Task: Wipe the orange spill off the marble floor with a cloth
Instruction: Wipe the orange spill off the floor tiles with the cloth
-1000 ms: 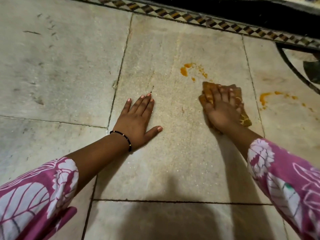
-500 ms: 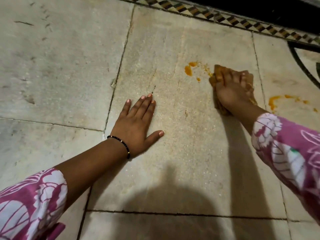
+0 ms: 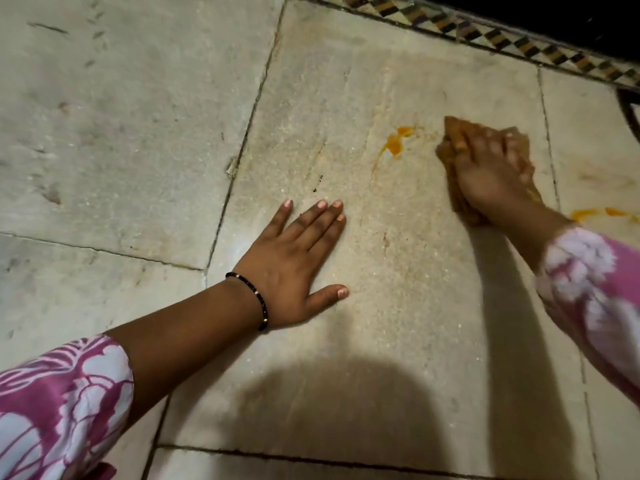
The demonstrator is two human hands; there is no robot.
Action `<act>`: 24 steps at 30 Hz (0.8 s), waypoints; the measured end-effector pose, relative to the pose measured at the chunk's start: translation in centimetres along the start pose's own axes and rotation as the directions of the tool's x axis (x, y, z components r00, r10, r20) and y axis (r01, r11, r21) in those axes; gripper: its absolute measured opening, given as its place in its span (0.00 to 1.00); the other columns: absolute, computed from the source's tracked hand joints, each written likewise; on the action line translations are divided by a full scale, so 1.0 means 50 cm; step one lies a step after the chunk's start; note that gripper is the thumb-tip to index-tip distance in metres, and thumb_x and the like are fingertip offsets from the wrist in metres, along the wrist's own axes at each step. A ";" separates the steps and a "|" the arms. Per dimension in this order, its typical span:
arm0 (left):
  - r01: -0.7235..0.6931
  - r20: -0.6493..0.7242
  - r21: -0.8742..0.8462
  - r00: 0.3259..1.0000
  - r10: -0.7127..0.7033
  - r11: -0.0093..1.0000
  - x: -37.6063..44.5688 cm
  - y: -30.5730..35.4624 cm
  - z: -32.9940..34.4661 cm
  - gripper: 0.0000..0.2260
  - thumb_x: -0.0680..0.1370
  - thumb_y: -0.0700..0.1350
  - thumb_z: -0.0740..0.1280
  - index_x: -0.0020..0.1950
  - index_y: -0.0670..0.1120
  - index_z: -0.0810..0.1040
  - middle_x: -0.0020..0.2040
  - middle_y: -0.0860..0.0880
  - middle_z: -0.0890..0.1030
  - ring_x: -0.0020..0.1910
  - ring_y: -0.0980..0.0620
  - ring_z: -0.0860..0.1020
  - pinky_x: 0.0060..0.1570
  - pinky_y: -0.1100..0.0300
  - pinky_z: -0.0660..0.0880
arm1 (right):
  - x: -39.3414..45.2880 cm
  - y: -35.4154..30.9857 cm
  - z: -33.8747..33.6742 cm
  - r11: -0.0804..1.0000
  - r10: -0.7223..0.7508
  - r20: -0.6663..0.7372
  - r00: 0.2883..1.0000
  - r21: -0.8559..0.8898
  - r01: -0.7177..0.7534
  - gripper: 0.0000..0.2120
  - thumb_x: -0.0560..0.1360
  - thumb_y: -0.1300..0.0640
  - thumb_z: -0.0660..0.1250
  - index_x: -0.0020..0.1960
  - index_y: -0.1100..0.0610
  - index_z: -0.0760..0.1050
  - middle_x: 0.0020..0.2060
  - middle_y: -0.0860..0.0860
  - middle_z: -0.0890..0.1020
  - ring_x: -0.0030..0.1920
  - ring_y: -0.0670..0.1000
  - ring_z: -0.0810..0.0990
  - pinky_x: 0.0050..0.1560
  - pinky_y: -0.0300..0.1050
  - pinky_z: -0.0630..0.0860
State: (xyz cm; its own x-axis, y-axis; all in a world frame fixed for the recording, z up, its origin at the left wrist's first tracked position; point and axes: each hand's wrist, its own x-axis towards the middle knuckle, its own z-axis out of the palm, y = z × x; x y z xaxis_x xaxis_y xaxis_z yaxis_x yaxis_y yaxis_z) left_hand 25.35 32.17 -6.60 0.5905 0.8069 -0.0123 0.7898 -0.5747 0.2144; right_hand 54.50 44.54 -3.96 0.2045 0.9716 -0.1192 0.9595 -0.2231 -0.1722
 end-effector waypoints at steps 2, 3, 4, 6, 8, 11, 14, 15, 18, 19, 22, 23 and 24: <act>-0.002 0.009 0.001 1.000 0.002 1.000 0.001 0.000 -0.001 0.38 0.75 0.67 0.47 0.77 0.43 0.49 0.77 0.45 0.51 0.76 0.49 0.48 0.72 0.44 0.44 | 0.065 -0.072 0.003 1.000 -0.023 0.039 0.999 -0.004 0.024 0.26 0.79 0.39 0.43 0.76 0.43 0.50 0.77 0.48 0.49 0.76 0.56 0.42 0.71 0.65 0.40; -0.003 0.013 0.002 1.000 0.003 1.000 0.001 0.000 -0.001 0.38 0.75 0.68 0.46 0.77 0.43 0.49 0.77 0.45 0.51 0.76 0.49 0.48 0.72 0.44 0.44 | 0.074 -0.108 0.009 0.996 -0.082 0.060 0.995 -0.019 0.083 0.25 0.79 0.40 0.44 0.76 0.43 0.50 0.77 0.48 0.49 0.76 0.56 0.42 0.71 0.65 0.40; -0.001 0.014 0.003 1.000 0.001 1.000 0.001 0.000 -0.001 0.38 0.75 0.68 0.46 0.77 0.43 0.49 0.77 0.45 0.51 0.76 0.49 0.48 0.72 0.44 0.44 | 0.068 -0.141 0.019 0.985 -0.168 0.085 0.982 -0.028 0.171 0.25 0.80 0.41 0.45 0.76 0.44 0.51 0.77 0.48 0.49 0.76 0.55 0.43 0.71 0.65 0.40; 0.007 -0.007 -0.001 1.000 -0.007 1.000 0.000 0.001 -0.002 0.39 0.75 0.68 0.47 0.77 0.43 0.48 0.77 0.45 0.50 0.76 0.48 0.47 0.73 0.45 0.44 | 0.018 -0.177 0.037 0.923 -0.371 0.113 0.922 -0.063 0.380 0.26 0.78 0.41 0.46 0.76 0.44 0.52 0.77 0.47 0.51 0.76 0.54 0.45 0.71 0.65 0.42; 0.045 -0.053 -0.031 0.998 -0.047 0.999 -0.003 0.003 -0.007 0.41 0.74 0.68 0.50 0.76 0.42 0.45 0.77 0.44 0.45 0.76 0.48 0.43 0.73 0.46 0.44 | -0.068 -0.166 0.041 0.825 -0.540 0.123 0.833 -0.120 0.552 0.30 0.74 0.41 0.47 0.75 0.44 0.55 0.76 0.47 0.55 0.76 0.53 0.48 0.71 0.65 0.45; 0.106 -0.131 -0.092 0.984 -0.118 0.990 -0.012 0.004 -0.013 0.45 0.73 0.69 0.55 0.76 0.40 0.42 0.77 0.43 0.40 0.76 0.46 0.40 0.73 0.44 0.42 | -0.160 -0.073 0.032 0.756 -0.630 0.120 0.768 -0.132 0.641 0.31 0.69 0.41 0.51 0.72 0.44 0.62 0.74 0.47 0.62 0.75 0.53 0.54 0.70 0.65 0.51; 0.121 -0.139 -0.107 0.981 -0.135 0.987 -0.014 0.003 -0.015 0.46 0.73 0.68 0.56 0.76 0.40 0.41 0.76 0.42 0.40 0.75 0.45 0.39 0.73 0.42 0.42 | -0.133 -0.004 0.009 0.893 -0.434 0.067 0.899 -0.103 0.438 0.31 0.69 0.40 0.51 0.72 0.42 0.62 0.75 0.48 0.62 0.75 0.54 0.54 0.70 0.64 0.51; 0.123 -0.135 -0.108 0.981 -0.137 0.986 -0.014 0.004 -0.015 0.46 0.73 0.68 0.56 0.76 0.40 0.40 0.76 0.42 0.39 0.75 0.45 0.39 0.73 0.42 0.42 | -0.105 -0.006 0.004 0.929 -0.355 0.041 0.934 -0.096 0.358 0.30 0.70 0.40 0.51 0.72 0.41 0.61 0.75 0.48 0.61 0.75 0.54 0.53 0.69 0.64 0.51; 0.118 -0.137 -0.115 0.982 -0.133 0.986 -0.012 0.007 -0.017 0.47 0.72 0.68 0.57 0.75 0.40 0.39 0.76 0.43 0.39 0.75 0.44 0.38 0.73 0.42 0.42 | -0.002 -0.090 0.006 0.971 -0.233 -0.013 0.972 -0.065 0.232 0.27 0.74 0.38 0.52 0.73 0.41 0.60 0.75 0.47 0.59 0.75 0.56 0.52 0.68 0.65 0.53; 0.117 -0.144 -0.119 0.981 -0.133 0.986 -0.012 0.007 -0.017 0.47 0.72 0.69 0.57 0.75 0.40 0.39 0.76 0.43 0.39 0.75 0.44 0.39 0.73 0.42 0.42 | 0.021 -0.134 0.011 0.965 -0.253 -0.001 0.967 -0.064 0.253 0.26 0.75 0.38 0.53 0.73 0.41 0.60 0.75 0.47 0.59 0.75 0.56 0.52 0.68 0.65 0.52; 0.125 -0.169 -0.142 0.974 -0.149 0.982 -0.015 0.004 -0.020 0.48 0.72 0.69 0.57 0.75 0.40 0.38 0.76 0.42 0.40 0.75 0.44 0.40 0.73 0.42 0.42 | 0.012 -0.258 0.043 0.886 -0.447 0.085 0.890 -0.093 0.454 0.26 0.77 0.41 0.54 0.74 0.42 0.59 0.76 0.46 0.57 0.75 0.55 0.51 0.69 0.65 0.49; 0.129 -0.174 -0.146 0.973 -0.154 0.981 -0.014 0.003 -0.020 0.48 0.71 0.69 0.57 0.75 0.40 0.38 0.76 0.42 0.40 0.75 0.44 0.40 0.73 0.42 0.42 | -0.017 -0.276 0.053 0.839 -0.526 0.115 0.843 -0.092 0.536 0.26 0.76 0.42 0.54 0.74 0.42 0.58 0.76 0.46 0.57 0.75 0.55 0.51 0.70 0.66 0.48; 0.133 -0.181 -0.150 0.970 -0.160 0.980 -0.015 0.001 -0.020 0.48 0.71 0.69 0.57 0.75 0.40 0.38 0.76 0.41 0.41 0.76 0.44 0.40 0.73 0.42 0.42 | -0.052 -0.277 0.058 0.780 -0.606 0.136 0.784 -0.094 0.619 0.27 0.75 0.42 0.54 0.74 0.41 0.58 0.76 0.46 0.58 0.75 0.55 0.51 0.70 0.66 0.47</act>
State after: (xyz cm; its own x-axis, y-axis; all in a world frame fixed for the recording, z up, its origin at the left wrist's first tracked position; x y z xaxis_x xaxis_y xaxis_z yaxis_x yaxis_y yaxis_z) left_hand 24.79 31.67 -5.62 0.4167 0.8996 0.1306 0.8276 -0.4349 0.3549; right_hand 40.10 44.88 -4.10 -0.4471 0.8861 -0.1221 0.8931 0.4346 -0.1161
